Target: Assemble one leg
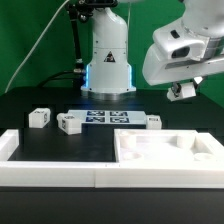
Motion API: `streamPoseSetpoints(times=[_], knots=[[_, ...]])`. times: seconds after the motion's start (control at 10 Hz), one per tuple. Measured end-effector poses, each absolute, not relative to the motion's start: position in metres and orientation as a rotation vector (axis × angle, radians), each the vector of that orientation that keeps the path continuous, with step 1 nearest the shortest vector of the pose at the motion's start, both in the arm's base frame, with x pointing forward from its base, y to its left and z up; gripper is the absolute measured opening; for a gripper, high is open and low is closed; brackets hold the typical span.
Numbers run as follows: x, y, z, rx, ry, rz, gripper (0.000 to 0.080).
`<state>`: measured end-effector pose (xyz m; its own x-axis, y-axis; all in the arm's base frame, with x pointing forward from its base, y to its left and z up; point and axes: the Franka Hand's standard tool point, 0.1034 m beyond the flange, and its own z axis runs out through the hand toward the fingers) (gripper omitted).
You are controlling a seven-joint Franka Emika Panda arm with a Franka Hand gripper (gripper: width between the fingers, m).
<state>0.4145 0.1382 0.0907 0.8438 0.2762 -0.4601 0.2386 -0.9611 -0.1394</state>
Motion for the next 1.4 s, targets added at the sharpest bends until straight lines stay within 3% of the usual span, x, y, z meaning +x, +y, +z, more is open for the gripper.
streamPoseSetpoints(times=[0.4,0.6,0.7,0.9,1.4], knots=[[0.426,0.129,0.091,-3.036,-0.407,0.24,0.0291],[0.456,0.126,0.134,-3.043,-0.405,0.071,0.0291],[0.466,0.126,0.142,-3.044,-0.404,-0.057,0.0291],[0.461,0.123,0.135,-3.045,-0.402,-0.136,0.0291],[0.472,0.122,0.138,-3.039,-0.425,-0.161,0.0291]])
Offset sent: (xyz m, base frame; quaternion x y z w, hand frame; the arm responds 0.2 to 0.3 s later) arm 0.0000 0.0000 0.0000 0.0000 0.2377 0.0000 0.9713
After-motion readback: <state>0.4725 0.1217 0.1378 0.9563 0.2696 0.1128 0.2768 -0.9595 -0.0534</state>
